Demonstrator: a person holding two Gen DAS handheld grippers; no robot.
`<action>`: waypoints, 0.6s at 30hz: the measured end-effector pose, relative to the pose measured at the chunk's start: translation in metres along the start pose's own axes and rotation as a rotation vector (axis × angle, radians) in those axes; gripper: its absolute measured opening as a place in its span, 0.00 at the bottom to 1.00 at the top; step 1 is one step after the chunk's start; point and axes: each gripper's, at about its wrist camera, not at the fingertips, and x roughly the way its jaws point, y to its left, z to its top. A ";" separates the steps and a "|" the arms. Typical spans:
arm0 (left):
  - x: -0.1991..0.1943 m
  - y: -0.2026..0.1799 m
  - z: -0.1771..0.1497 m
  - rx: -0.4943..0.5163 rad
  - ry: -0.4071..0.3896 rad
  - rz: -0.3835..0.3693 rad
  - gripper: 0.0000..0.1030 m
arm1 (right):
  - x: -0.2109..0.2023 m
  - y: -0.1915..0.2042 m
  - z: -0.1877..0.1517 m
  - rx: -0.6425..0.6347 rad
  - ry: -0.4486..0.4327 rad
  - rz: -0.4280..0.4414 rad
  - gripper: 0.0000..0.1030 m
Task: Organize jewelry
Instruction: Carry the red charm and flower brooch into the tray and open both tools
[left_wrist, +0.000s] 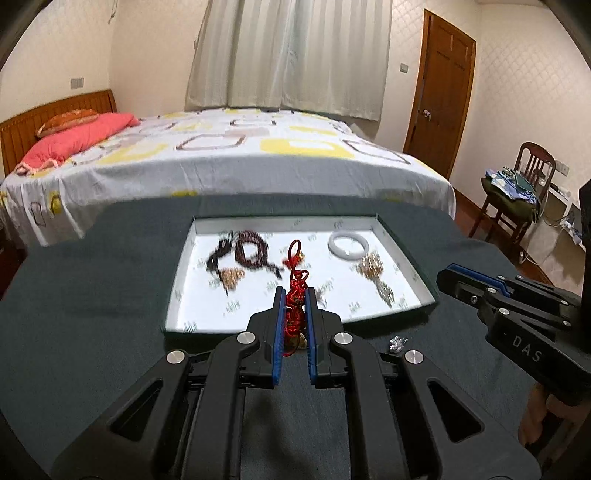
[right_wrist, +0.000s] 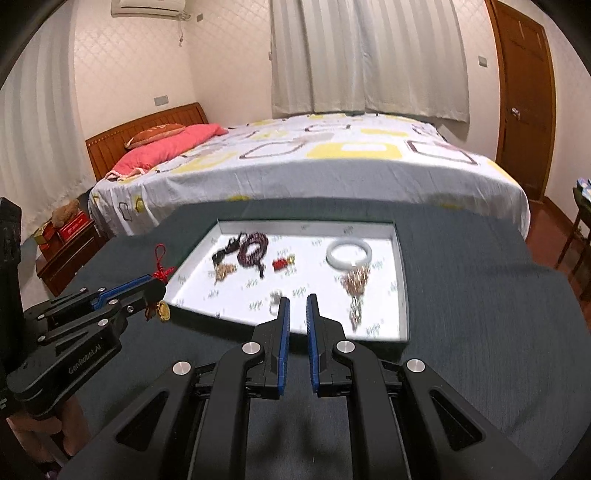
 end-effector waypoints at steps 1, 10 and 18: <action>0.002 0.001 0.003 0.002 -0.005 0.003 0.10 | 0.002 0.001 0.004 -0.003 -0.006 0.001 0.09; 0.027 0.011 0.012 -0.009 0.012 0.019 0.10 | 0.020 0.004 0.014 -0.017 -0.004 -0.008 0.09; 0.031 0.015 -0.015 -0.029 0.063 0.013 0.10 | 0.028 -0.016 -0.026 0.043 0.080 -0.024 0.10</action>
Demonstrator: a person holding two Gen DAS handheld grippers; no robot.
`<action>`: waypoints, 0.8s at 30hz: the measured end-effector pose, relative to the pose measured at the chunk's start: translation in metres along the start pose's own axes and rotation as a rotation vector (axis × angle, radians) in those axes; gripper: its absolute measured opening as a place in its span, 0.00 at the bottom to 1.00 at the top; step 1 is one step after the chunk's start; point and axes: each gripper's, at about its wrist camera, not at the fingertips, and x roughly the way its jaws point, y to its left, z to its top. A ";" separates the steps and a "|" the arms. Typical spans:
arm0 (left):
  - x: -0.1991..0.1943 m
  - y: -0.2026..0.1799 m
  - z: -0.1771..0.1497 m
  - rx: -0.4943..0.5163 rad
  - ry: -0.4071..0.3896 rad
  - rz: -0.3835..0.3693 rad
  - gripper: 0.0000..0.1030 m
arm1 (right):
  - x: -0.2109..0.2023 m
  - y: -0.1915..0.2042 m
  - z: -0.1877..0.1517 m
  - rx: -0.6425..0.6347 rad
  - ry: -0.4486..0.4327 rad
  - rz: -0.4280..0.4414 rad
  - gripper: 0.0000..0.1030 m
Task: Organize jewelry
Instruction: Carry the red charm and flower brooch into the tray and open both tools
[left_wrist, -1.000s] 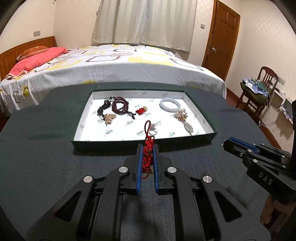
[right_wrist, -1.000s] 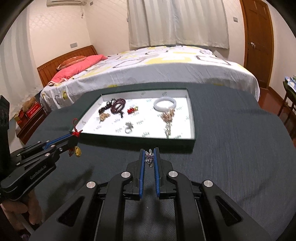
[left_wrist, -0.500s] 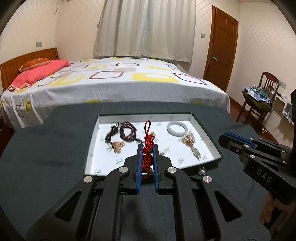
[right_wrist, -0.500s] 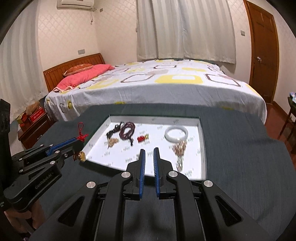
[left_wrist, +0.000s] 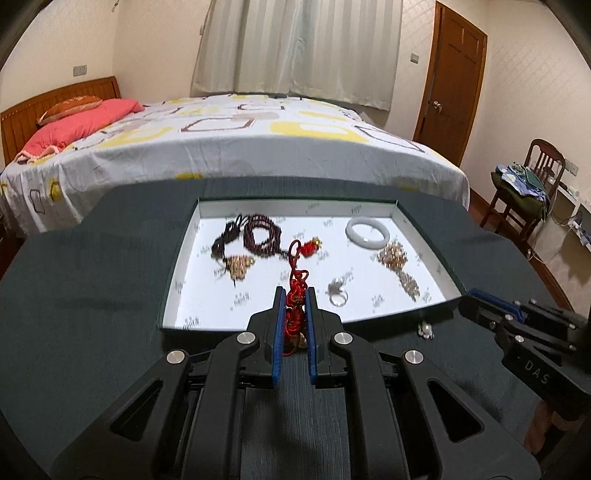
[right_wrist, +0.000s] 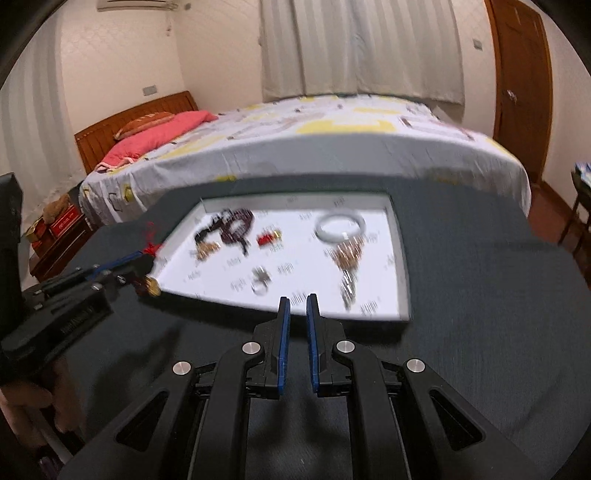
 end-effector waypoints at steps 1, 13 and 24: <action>0.000 0.000 -0.002 -0.003 0.003 -0.001 0.10 | 0.002 -0.005 -0.005 0.013 0.019 -0.002 0.10; 0.006 -0.002 -0.012 0.005 0.028 -0.008 0.10 | 0.031 -0.012 -0.031 0.029 0.118 -0.013 0.42; 0.011 -0.001 -0.012 0.004 0.038 -0.004 0.10 | 0.055 -0.009 -0.026 -0.007 0.151 -0.060 0.37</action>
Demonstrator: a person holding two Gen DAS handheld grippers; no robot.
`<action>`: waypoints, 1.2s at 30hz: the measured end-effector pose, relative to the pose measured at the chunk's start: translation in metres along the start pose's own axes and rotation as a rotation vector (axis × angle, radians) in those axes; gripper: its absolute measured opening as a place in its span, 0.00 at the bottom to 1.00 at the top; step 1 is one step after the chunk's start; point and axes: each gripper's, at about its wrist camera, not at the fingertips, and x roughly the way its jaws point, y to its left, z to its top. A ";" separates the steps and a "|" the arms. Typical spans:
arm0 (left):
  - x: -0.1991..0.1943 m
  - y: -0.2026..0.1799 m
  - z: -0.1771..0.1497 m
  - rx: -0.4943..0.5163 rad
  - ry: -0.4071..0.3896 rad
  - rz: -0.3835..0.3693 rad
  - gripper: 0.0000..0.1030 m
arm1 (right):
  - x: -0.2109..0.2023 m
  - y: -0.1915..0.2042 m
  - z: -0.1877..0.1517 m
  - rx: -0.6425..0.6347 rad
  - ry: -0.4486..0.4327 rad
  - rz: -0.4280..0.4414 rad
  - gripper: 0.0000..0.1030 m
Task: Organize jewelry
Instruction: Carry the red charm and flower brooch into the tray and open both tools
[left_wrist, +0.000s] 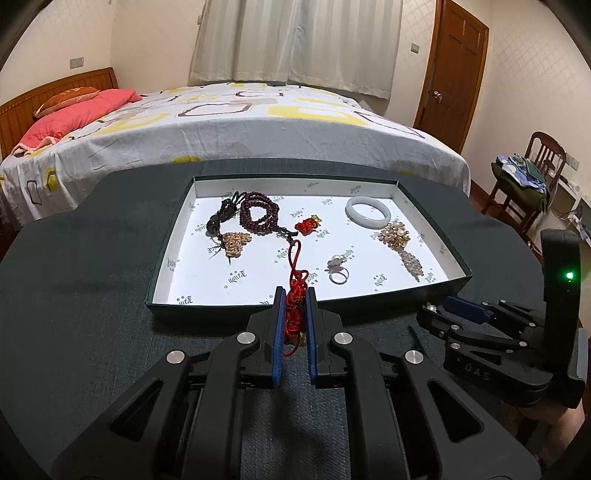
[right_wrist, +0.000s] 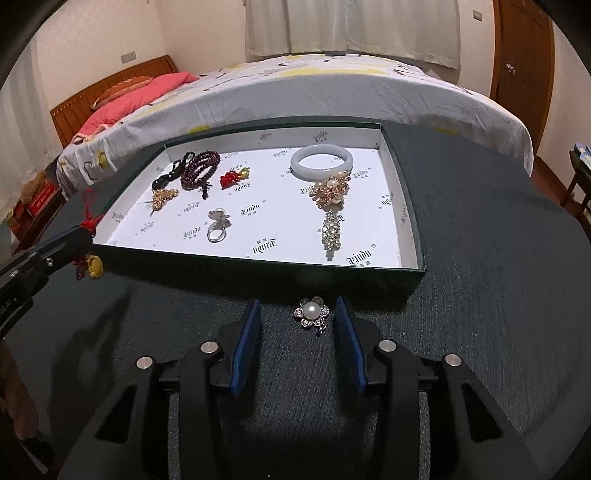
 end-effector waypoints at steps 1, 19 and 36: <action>0.001 0.000 -0.001 -0.001 0.002 0.000 0.10 | 0.001 0.001 0.000 -0.005 0.005 -0.002 0.30; -0.006 -0.001 0.012 0.002 -0.042 -0.013 0.10 | -0.037 0.009 0.014 -0.022 -0.098 0.018 0.16; 0.075 0.004 0.034 0.019 0.026 0.022 0.10 | 0.025 0.020 0.061 -0.030 -0.091 0.055 0.16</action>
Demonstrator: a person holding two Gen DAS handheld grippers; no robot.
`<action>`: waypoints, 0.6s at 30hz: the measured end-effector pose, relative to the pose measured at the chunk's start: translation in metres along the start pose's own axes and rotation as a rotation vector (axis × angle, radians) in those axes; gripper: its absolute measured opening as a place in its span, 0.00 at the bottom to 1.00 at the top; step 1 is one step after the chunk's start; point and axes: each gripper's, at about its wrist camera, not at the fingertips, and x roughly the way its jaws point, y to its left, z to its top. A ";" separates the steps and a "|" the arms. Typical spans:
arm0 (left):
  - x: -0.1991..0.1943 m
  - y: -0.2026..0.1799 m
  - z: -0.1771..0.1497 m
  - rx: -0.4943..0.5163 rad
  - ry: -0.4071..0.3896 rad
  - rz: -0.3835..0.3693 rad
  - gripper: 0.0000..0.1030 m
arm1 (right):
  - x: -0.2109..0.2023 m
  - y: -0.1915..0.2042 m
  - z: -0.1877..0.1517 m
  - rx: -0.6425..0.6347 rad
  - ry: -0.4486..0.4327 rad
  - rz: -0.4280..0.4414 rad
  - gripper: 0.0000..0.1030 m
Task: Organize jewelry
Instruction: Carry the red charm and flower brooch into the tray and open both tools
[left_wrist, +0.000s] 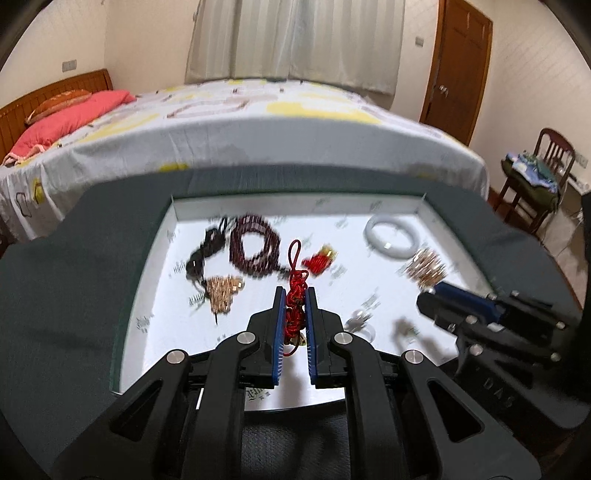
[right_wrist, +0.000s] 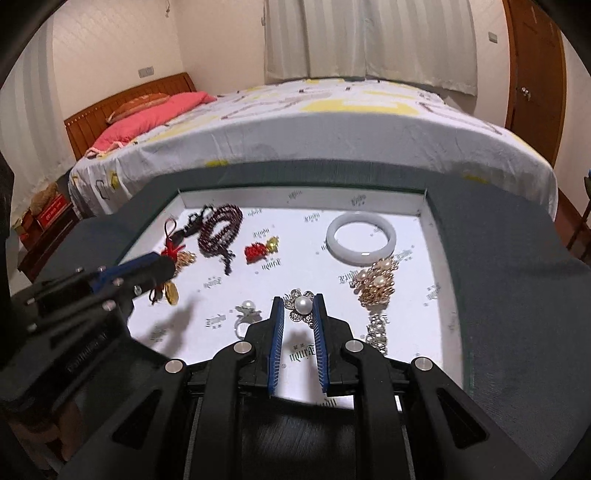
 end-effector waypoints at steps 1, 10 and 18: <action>0.004 0.001 -0.002 0.000 0.010 0.003 0.10 | 0.004 -0.001 -0.001 0.001 0.007 0.000 0.16; 0.017 0.008 -0.008 -0.007 0.045 0.015 0.15 | 0.021 0.000 -0.004 0.000 0.048 0.004 0.17; 0.016 0.012 -0.012 -0.028 0.046 0.019 0.43 | 0.024 -0.001 -0.007 0.009 0.054 0.005 0.35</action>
